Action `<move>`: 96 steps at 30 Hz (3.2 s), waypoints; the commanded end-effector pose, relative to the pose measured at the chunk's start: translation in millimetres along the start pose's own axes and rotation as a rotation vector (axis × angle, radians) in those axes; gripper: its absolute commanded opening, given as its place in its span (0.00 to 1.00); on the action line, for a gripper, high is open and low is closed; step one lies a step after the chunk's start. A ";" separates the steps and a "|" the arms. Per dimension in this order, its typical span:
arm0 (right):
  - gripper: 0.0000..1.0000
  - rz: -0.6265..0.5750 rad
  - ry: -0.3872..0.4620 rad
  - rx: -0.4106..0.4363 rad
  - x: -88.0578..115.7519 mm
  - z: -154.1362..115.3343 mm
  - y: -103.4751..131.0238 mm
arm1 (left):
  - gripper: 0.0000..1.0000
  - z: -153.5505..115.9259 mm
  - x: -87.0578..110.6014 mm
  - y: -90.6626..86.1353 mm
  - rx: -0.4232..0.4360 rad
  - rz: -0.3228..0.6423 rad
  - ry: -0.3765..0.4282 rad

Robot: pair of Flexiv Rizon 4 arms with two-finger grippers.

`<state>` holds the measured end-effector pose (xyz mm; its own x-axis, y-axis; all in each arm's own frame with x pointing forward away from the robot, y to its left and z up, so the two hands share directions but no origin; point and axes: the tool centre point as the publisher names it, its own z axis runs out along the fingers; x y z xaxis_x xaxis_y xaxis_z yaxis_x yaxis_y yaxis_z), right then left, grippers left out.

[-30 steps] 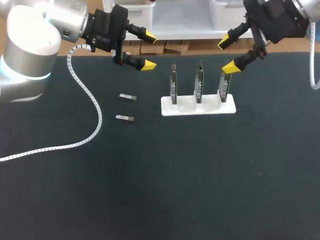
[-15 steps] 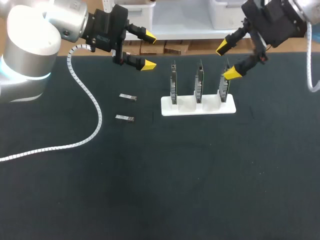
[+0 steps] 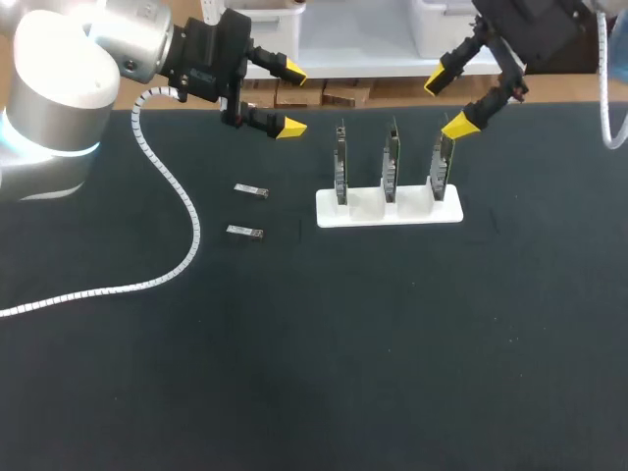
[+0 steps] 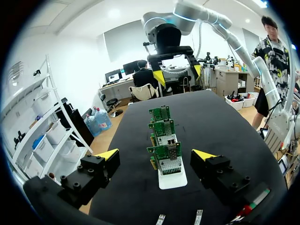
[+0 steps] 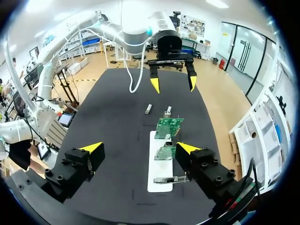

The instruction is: Pick up the optical module with the left hand, and insert it into the network port with the right hand.

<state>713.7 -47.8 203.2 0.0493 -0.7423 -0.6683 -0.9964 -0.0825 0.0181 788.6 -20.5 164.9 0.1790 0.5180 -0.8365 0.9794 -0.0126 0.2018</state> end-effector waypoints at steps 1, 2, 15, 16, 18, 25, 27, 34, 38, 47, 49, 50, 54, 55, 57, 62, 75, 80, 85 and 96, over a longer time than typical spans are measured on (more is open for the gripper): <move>1.00 0.010 -0.003 0.004 1.6 0.2 -0.2 | 1.00 0.3 -0.2 1.8 0.005 -0.001 0.004; 1.00 0.011 -0.015 0.007 1.8 0.3 -0.2 | 1.00 0.3 -0.2 1.8 0.005 -0.001 0.004; 1.00 0.011 -0.015 0.007 1.8 0.3 -0.2 | 1.00 0.3 -0.2 1.8 0.005 -0.001 0.004; 1.00 0.011 -0.015 0.007 1.8 0.3 -0.2 | 1.00 -1.3 -3.7 2.6 0.011 0.022 -0.004; 1.00 0.011 -0.015 0.007 1.8 0.3 -0.2 | 1.00 -7.8 -8.7 4.2 0.015 0.068 0.024; 1.00 0.011 -0.015 0.007 1.8 0.3 -0.2 | 1.00 -47.5 5.6 -5.1 0.121 0.126 0.244; 1.00 0.011 -0.015 0.007 1.8 0.3 -0.2 | 1.00 -59.0 18.0 -9.8 0.139 0.095 0.309; 1.00 0.011 -0.015 0.007 1.8 0.3 -0.2 | 1.00 -77.4 52.9 -36.9 0.213 0.017 0.468; 1.00 0.011 -0.015 0.007 1.8 0.3 -0.2 | 1.00 -80.6 59.2 -47.2 0.232 0.001 0.453; 1.00 0.011 -0.015 0.007 1.8 0.3 -0.2 | 1.00 -80.6 59.2 -47.2 0.232 0.001 0.453; 1.00 0.011 -0.015 0.007 1.8 0.3 -0.2 | 1.00 -80.6 59.2 -47.2 0.232 0.001 0.453; 1.00 0.011 -0.015 0.007 1.8 0.3 -0.2 | 1.00 -80.6 59.2 -47.2 0.232 0.001 0.453; 1.00 0.011 -0.015 0.007 1.8 0.3 -0.2 | 1.00 -73.6 40.8 -39.7 0.232 0.090 0.506; 1.00 0.011 -0.015 0.007 1.8 0.3 -0.2 | 1.00 -72.0 35.7 -39.4 0.231 0.125 0.536; 1.00 0.011 -0.015 0.007 1.8 0.3 -0.2 | 1.00 -68.1 27.7 -42.7 0.250 0.185 0.612; 1.00 0.011 -0.015 0.007 1.8 0.3 -0.2 | 1.00 -70.6 40.9 -56.1 0.296 0.150 0.668; 1.00 0.011 -0.015 0.007 1.8 0.3 -0.2 | 1.00 -97.3 100.4 -93.6 0.251 -0.019 0.885; 1.00 0.011 -0.015 0.007 1.8 0.3 -0.2 | 1.00 -89.9 118.3 -109.8 0.218 -0.048 0.878; 1.00 0.011 -0.015 0.007 1.8 0.3 -0.2 | 1.00 -74.4 144.0 -119.6 0.242 0.017 0.923; 1.00 0.011 -0.015 0.007 1.8 0.3 -0.2 | 1.00 -63.9 159.7 -105.0 0.227 -0.002 0.933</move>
<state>714.7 -48.5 202.3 0.0359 -0.7339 -0.6783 -0.9973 -0.0694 0.0223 703.5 125.3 47.3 0.1191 0.9880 -0.0985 0.9927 -0.1168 0.0290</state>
